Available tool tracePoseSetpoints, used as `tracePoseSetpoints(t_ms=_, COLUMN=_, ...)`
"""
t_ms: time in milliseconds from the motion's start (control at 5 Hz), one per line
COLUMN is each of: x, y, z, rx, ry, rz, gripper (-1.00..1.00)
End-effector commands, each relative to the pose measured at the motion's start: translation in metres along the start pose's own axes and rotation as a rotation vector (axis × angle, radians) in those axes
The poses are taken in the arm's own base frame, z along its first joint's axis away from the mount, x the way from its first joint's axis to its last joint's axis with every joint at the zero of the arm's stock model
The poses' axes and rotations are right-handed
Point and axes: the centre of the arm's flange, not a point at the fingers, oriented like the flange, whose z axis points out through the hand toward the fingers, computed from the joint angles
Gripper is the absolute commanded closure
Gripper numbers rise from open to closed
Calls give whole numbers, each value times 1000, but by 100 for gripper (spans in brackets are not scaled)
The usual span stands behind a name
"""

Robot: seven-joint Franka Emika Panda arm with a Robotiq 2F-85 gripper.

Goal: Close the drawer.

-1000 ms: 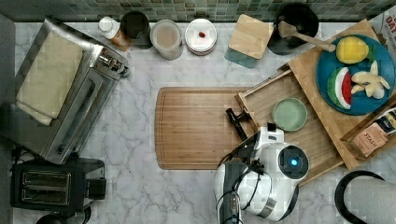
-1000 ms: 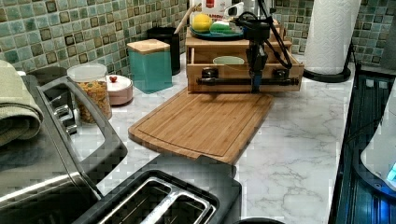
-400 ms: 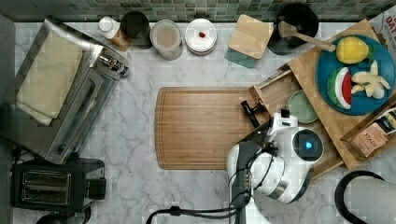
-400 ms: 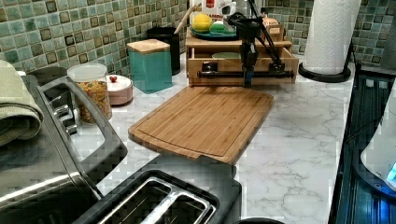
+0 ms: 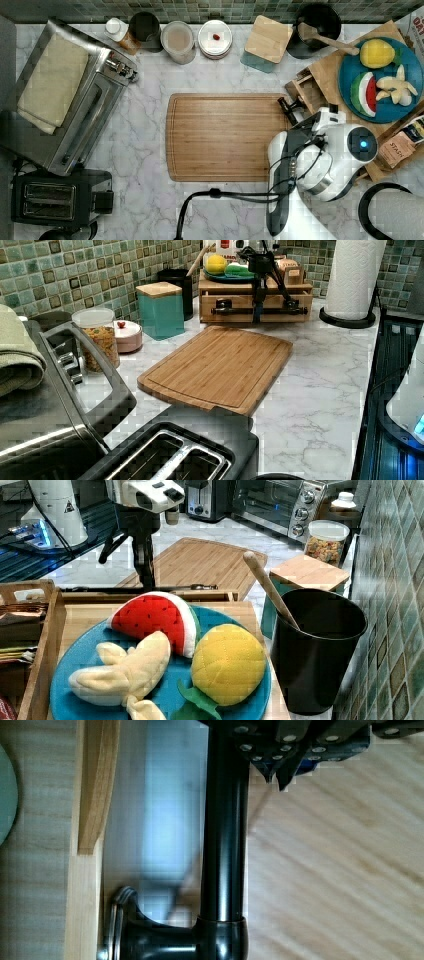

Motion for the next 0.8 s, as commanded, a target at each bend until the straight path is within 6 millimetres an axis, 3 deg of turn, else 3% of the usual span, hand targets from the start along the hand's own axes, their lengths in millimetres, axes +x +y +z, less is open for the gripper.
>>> tracePoseSetpoints(t_ms=200, x=-19, y=122, z=-150, rx=-406, ry=273, rz=24, gripper=100)
tracePoseSetpoints(t_ms=400, x=-19, y=138, z=-169, rx=-422, ry=218, rz=12, gripper=100)
tracePoseSetpoints(t_ms=800, x=-19, y=138, z=-169, rx=-422, ry=218, rz=11, gripper=100)
